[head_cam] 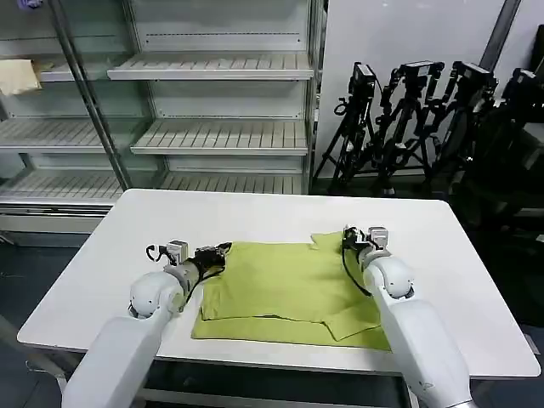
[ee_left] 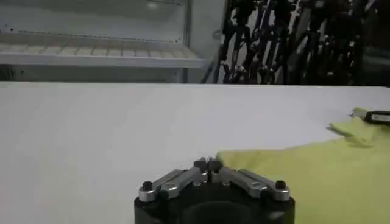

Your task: Fold and organize the clothes.

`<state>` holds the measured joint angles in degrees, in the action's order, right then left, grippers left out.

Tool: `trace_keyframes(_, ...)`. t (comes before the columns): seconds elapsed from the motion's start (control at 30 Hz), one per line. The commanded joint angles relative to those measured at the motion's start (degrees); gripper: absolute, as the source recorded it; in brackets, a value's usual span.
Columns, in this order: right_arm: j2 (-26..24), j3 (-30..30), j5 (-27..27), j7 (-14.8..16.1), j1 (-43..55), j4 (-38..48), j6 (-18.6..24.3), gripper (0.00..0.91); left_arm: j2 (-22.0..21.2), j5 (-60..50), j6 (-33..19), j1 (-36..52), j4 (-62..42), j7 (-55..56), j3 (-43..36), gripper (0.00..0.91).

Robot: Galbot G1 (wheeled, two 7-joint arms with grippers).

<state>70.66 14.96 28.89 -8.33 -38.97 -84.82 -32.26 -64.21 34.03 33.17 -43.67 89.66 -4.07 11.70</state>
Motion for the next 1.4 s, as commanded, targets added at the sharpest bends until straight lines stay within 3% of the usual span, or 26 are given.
trace_keyframes(0.03,-3.0,1.7,2.2,-0.1,-6.7,-13.9,0.1,0.0,1.9,-0.1,-0.1,-3.5,6.3,0.0,1.1,0.02)
trace_keyframes(0.6,-6.8,9.1,-0.2,0.8,-29.3,-33.1,0.2,0.0,6.7,2.1,-0.2,-19.9,20.9,0.3,10.4,0.02)
trace_keyframes(1.23,-8.2,12.1,-2.9,1.8,-34.2,-34.4,1.0,0.0,7.1,0.8,-0.8,-27.2,26.5,0.0,11.7,0.03)
trace_keyframes(1.27,-8.3,12.2,-3.3,2.4,-34.8,-34.8,0.6,0.0,7.1,0.4,-0.6,-27.2,26.6,-0.1,11.6,0.907)
trace_keyframes(1.3,-8.4,12.2,-3.5,2.9,-35.3,-35.1,0.3,0.907,7.0,0.0,-0.1,-27.3,26.8,0.1,11.4,0.907)
trace_keyframes(1.4,-8.5,12.6,-3.6,3.2,-36.2,-35.9,0.2,0.907,7.1,-0.9,-0.1,-28.0,27.7,0.3,11.5,0.907)
